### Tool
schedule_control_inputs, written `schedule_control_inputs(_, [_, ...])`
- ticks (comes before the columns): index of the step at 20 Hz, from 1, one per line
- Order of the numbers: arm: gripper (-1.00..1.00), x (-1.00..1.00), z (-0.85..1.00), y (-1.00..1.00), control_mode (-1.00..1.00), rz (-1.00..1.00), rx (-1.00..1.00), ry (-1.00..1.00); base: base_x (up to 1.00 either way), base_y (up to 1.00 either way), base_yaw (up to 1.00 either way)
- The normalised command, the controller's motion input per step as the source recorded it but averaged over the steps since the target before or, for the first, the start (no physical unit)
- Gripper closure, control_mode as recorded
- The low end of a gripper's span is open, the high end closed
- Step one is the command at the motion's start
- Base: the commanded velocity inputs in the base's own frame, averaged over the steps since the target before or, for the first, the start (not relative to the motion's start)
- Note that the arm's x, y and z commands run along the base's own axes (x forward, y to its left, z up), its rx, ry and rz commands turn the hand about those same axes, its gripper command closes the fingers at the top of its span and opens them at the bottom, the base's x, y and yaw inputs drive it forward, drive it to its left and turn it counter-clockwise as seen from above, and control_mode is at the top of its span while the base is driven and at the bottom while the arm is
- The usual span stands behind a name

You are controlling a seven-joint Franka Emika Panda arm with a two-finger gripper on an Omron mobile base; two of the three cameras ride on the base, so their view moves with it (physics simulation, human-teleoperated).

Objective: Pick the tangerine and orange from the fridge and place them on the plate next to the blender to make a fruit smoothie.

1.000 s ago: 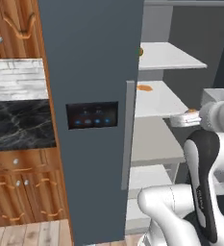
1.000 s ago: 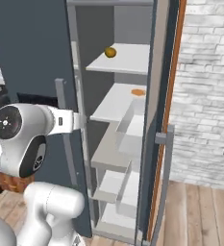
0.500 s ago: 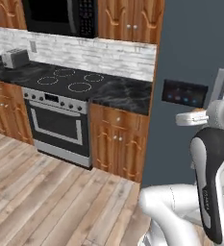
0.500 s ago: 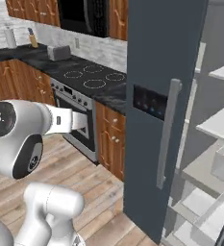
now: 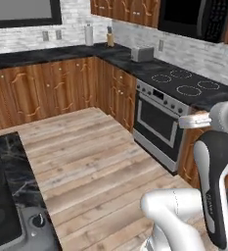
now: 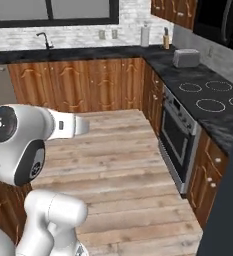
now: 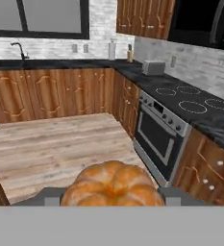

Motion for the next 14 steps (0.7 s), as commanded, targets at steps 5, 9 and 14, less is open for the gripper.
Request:
schedule_control_inputs(5, [1.0,0.0,0.0,0.0,1.0,0.0,0.0,0.0,0.89,-0.01,0.76])
schedule_control_inputs(9, [1.0,0.0,0.0,0.0,1.0,0.0,0.0,0.0,0.5,-0.12,0.87])
schedule_control_inputs(14, [1.0,0.0,0.0,0.0,1.0,0.0,0.0,0.0,-0.32,-0.04,1.0])
